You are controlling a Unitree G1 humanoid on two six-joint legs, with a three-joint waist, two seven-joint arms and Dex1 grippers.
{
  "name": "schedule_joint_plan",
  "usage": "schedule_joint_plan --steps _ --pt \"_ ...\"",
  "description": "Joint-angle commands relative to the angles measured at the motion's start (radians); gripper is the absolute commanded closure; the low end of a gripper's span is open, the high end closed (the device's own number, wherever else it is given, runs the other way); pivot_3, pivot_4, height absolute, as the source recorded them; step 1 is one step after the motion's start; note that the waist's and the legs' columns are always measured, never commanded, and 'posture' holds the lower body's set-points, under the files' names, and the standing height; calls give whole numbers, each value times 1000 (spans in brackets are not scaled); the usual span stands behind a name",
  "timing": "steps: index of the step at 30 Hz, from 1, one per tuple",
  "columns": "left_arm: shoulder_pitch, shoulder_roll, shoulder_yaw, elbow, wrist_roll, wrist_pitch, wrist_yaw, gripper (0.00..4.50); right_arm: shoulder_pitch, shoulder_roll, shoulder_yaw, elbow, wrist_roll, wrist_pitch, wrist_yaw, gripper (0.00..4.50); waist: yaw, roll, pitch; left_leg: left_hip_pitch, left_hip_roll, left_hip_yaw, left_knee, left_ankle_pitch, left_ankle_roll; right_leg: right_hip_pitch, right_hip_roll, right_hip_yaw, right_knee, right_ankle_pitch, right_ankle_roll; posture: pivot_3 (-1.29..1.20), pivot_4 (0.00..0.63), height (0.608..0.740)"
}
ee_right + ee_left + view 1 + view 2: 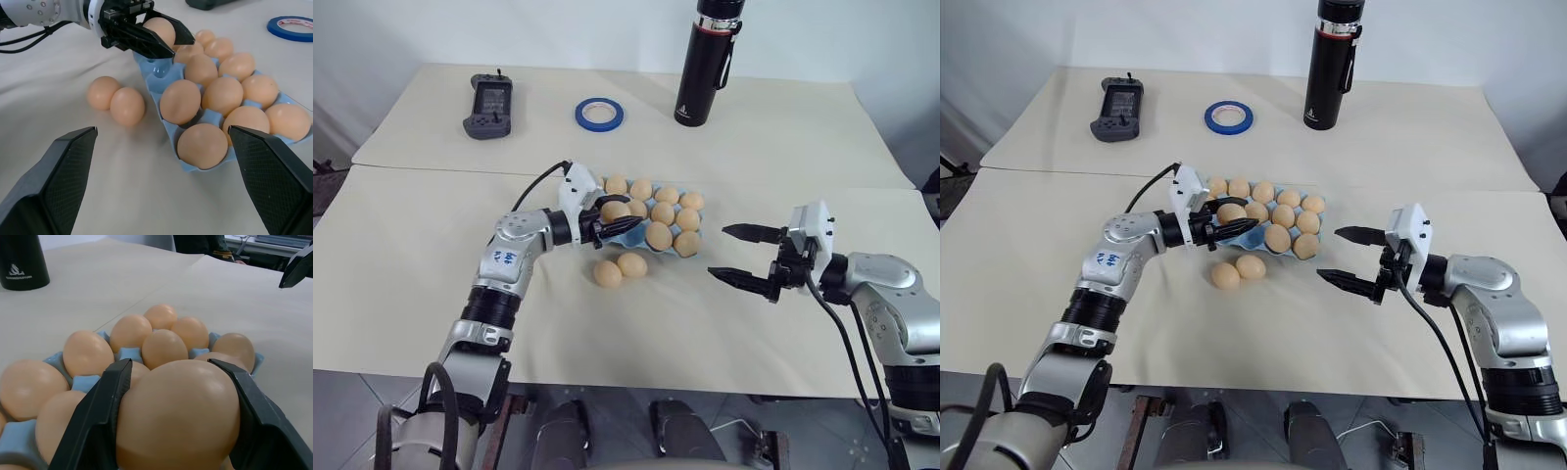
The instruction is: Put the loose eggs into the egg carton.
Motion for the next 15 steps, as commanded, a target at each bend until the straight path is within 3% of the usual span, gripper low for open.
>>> schedule_joint_plan --steps 1,8,15 --pt "-43 -17 2 26 11 -45 -18 2317 17 -3 -47 -52 29 -8 -16 0 0 0 0 0 0 0 0 0 0 0 0 0 0 0 0 0 150 740" --pt "-54 -31 -10 66 36 -65 -39 53 42 -11 -60 -73 43 -6 -23 0 0 0 0 0 0 0 -1 0 -1 0 1 0 0 0 0 0 150 740" --pt "-33 -1 21 -33 30 -48 -15 19 22 -12 -54 -51 34 -13 -16 0 -1 0 0 0 0 0 0 -1 0 0 0 0 0 0 0 0 150 740"
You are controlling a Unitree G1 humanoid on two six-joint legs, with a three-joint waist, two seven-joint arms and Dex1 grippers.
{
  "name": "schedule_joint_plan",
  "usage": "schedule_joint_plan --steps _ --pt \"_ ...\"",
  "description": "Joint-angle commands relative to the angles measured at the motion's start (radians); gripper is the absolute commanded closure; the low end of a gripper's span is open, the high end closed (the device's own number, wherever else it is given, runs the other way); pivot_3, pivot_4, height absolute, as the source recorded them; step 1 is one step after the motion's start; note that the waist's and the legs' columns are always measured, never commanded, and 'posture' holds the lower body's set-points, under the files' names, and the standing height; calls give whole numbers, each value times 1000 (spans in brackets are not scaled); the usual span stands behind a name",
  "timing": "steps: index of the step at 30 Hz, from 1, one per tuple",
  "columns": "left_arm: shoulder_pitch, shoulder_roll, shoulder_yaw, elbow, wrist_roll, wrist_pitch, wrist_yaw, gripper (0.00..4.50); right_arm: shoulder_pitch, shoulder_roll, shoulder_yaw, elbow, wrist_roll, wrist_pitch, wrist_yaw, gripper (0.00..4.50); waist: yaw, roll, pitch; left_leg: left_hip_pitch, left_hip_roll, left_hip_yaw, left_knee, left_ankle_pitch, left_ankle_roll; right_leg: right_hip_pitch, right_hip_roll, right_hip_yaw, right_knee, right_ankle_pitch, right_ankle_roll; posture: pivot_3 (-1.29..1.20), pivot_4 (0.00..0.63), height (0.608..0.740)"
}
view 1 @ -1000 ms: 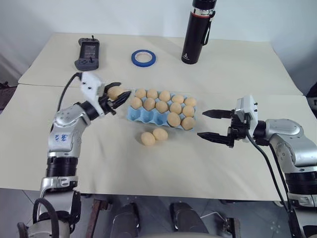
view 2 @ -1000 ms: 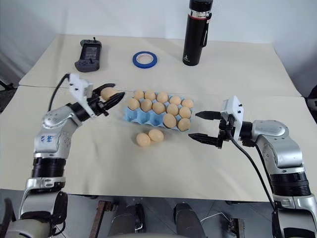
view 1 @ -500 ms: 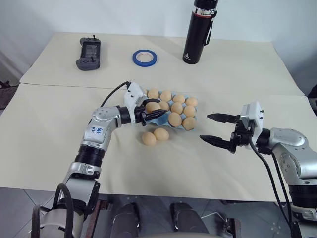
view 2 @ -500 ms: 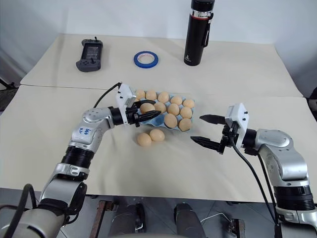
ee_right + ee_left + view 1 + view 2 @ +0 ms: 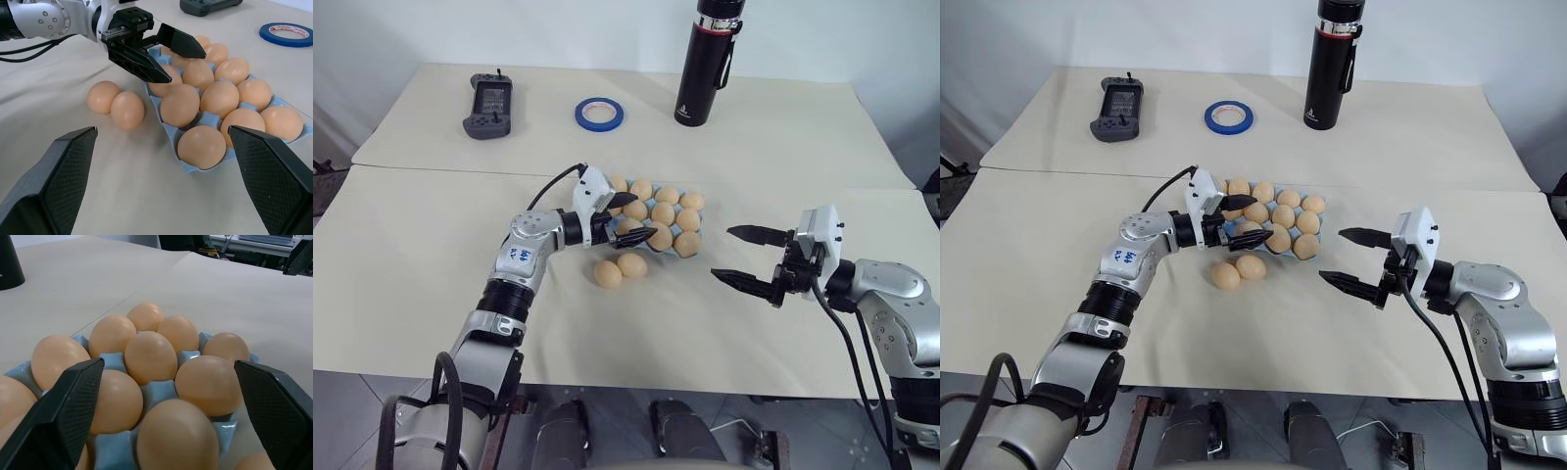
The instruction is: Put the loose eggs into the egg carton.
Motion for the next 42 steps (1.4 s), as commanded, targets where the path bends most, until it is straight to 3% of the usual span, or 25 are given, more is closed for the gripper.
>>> schedule_joint_plan --steps 1,8,13,23,28,36,40,42 --pt "3 30 48 -146 -17 24 41 19 -21 -11 -22 -8 12 -13 4 0 -1 0 0 0 0 0 0 0 0 0 0 0 0 0 0 0 150 740" --pt "176 156 199 -523 -127 236 120 19 -36 -17 -14 11 12 -14 29 0 -7 0 0 1 2 1 -1 0 -1 0 1 1 1 0 0 0 150 740" --pt "331 234 278 -681 -189 330 142 19 -61 -16 -2 42 7 -16 51 0 -2 0 0 1 2 0 1 0 -1 1 1 0 2 0 1 0 150 740" --pt "812 337 537 -869 -296 269 66 19 -128 -14 27 104 -10 -23 86 0 -6 -1 1 2 1 0 -2 -2 1 2 -4 -2 0 -1 -1 0 150 740" --pt "965 357 575 -934 -327 257 25 19 -133 -21 26 108 -8 -19 100 0 0 -1 1 2 2 -1 -7 -5 0 2 -7 -3 -5 -2 -3 0 150 740" --pt "1039 384 595 -992 -355 246 0 19 -106 -53 5 78 36 15 155 0 -3 0 1 2 3 0 -11 -9 0 3 -8 -5 -13 -3 -5 0 150 740" --pt "985 385 517 -1020 -349 238 5 19 -103 -63 0 74 52 25 176 0 -4 0 1 2 3 1 -12 -9 -2 3 -5 -5 -16 -3 -5 0 150 740" --pt "898 376 412 -1009 -303 243 28 19 -105 -66 7 81 41 20 174 0 2 0 1 2 3 1 -12 -10 -2 3 -3 -5 -16 -3 -5 0 150 740"
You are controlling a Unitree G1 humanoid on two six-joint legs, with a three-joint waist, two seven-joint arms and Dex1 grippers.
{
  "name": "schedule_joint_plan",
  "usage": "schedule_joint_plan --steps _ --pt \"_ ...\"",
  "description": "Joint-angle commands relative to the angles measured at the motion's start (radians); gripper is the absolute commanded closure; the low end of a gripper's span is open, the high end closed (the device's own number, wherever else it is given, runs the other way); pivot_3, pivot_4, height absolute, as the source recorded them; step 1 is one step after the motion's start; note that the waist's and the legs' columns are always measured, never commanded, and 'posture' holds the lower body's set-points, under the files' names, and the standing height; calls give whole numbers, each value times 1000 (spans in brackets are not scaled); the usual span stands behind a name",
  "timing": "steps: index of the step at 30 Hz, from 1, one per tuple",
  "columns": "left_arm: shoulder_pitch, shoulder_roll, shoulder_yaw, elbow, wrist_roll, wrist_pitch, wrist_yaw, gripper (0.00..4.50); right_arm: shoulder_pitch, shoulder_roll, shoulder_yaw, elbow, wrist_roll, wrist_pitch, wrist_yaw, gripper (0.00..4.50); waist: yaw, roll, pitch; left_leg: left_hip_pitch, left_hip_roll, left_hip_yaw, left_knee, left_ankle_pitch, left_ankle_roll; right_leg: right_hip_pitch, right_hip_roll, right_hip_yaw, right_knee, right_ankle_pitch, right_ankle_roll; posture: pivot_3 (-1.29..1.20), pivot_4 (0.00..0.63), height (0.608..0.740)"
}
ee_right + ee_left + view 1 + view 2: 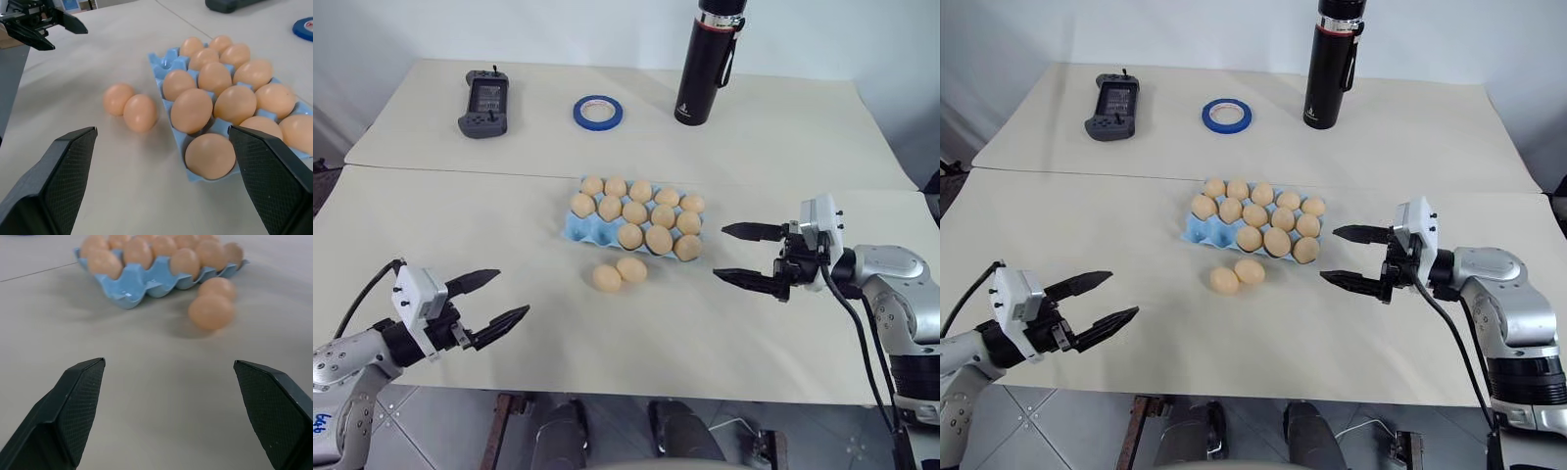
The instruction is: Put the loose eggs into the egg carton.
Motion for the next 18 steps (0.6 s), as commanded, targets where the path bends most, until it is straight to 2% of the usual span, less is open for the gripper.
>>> schedule_joint_plan --steps 1,8,13,18 --pt "-123 -10 -150 -15 56 -19 35 19 -6 -16 -24 -28 12 -7 5 0 6 0 0 0 -1 -1 0 0 1 1 1 -1 0 0 0 0 150 740" --pt "-343 -153 -398 173 221 -86 143 19 23 -1 -27 -62 11 -8 -31 0 -1 0 0 0 -1 2 8 0 3 2 1 1 1 2 4 0 150 740" --pt "-400 -228 -473 293 292 -148 182 19 58 -6 -46 -92 22 -1 -52 0 0 1 0 -1 0 2 12 0 2 1 2 2 5 2 5 0 150 740" --pt "-431 -261 -508 355 328 -190 190 19 75 -9 -53 -108 25 -1 -64 0 1 1 0 -1 0 2 14 0 3 0 1 2 8 2 5 0 150 740"
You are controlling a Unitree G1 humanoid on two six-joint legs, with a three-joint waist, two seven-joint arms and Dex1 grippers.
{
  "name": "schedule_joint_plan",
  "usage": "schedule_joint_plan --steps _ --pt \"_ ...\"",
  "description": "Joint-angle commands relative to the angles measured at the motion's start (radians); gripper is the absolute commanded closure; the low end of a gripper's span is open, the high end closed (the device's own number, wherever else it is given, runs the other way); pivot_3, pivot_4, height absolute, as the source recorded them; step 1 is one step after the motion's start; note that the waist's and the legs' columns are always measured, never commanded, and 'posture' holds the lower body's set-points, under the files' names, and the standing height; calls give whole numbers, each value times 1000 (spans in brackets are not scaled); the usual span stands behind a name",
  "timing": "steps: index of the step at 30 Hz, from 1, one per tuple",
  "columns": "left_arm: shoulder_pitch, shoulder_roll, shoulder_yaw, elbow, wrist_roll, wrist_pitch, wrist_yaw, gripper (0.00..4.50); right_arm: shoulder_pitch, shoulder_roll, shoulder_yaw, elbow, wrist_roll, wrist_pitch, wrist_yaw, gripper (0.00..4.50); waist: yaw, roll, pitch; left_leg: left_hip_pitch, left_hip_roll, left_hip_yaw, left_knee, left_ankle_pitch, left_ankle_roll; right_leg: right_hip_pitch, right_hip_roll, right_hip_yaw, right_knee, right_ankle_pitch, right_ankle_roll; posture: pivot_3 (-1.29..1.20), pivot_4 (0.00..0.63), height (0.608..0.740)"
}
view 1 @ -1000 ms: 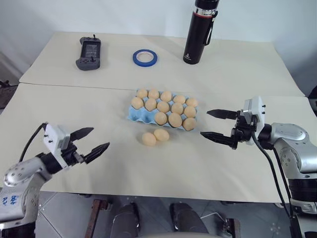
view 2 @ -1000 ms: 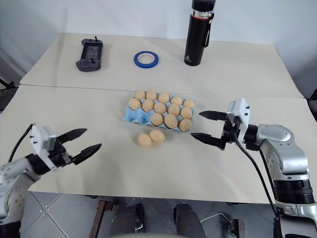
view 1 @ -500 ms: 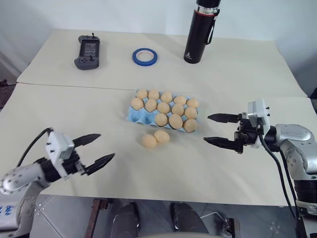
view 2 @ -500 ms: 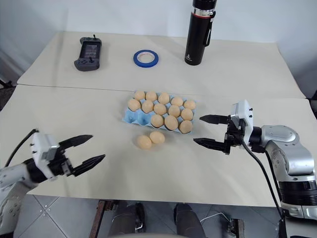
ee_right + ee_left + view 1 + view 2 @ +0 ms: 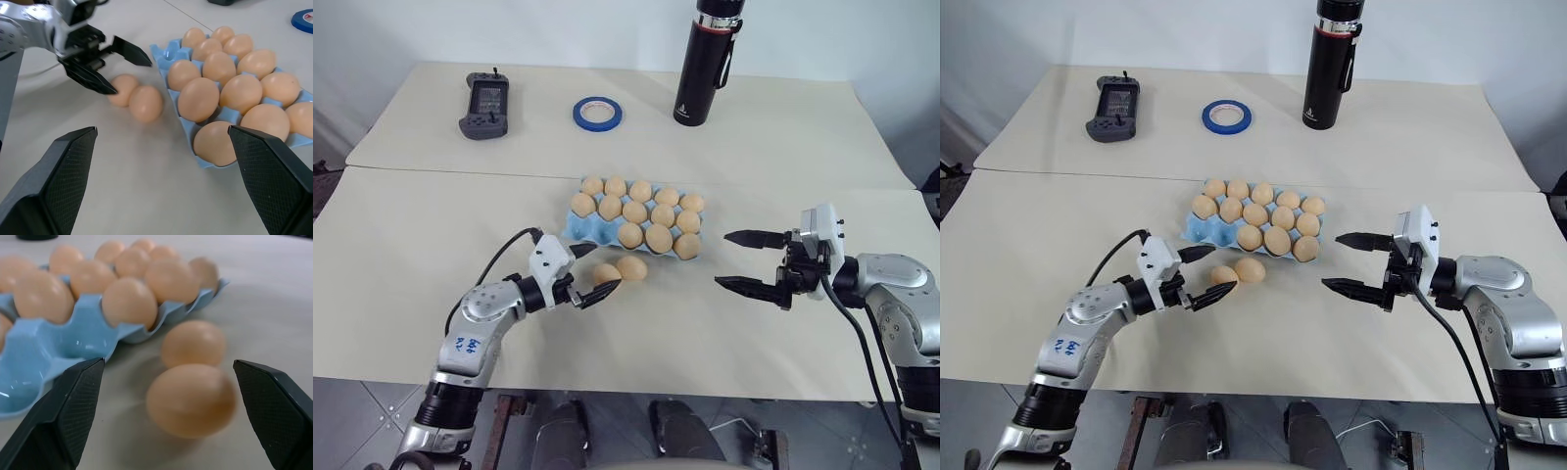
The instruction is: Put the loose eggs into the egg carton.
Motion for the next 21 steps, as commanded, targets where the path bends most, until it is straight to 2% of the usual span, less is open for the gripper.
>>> schedule_joint_plan --steps 1,4,7,10,13,21 --pt "-23 -16 -15 9 19 -35 9 19 8 -11 -43 -38 24 -3 -10 0 0 0 0 0 0 0 0 0 0 0 0 0 0 0 0 0 150 740" --pt "-29 -22 -27 29 32 -33 14 19 13 -12 -44 -40 24 -4 -15 0 2 0 0 0 0 0 0 1 1 0 0 0 1 0 0 0 150 740" --pt "-24 -20 -31 28 40 -19 21 583 16 -11 -46 -39 22 -9 -19 0 1 0 0 1 -1 0 0 1 1 0 0 0 2 0 0 0 150 740" --pt "-5 -13 -19 0 30 -5 25 1581 19 -9 -44 -40 20 -12 -22 0 2 0 0 1 -1 0 0 1 1 0 -1 0 2 0 0 0 150 740" --pt "31 12 11 -59 3 13 19 2354 10 -5 -35 -23 13 -21 -19 0 -1 0 0 1 0 0 -1 1 1 0 -1 0 2 0 0 0 150 740" --pt "39 22 115 -233 -146 121 28 2446 0 -3 -29 0 6 -35 -7 0 3 0 0 1 -1 -1 -1 1 1 0 -1 0 3 0 0 0 150 740"
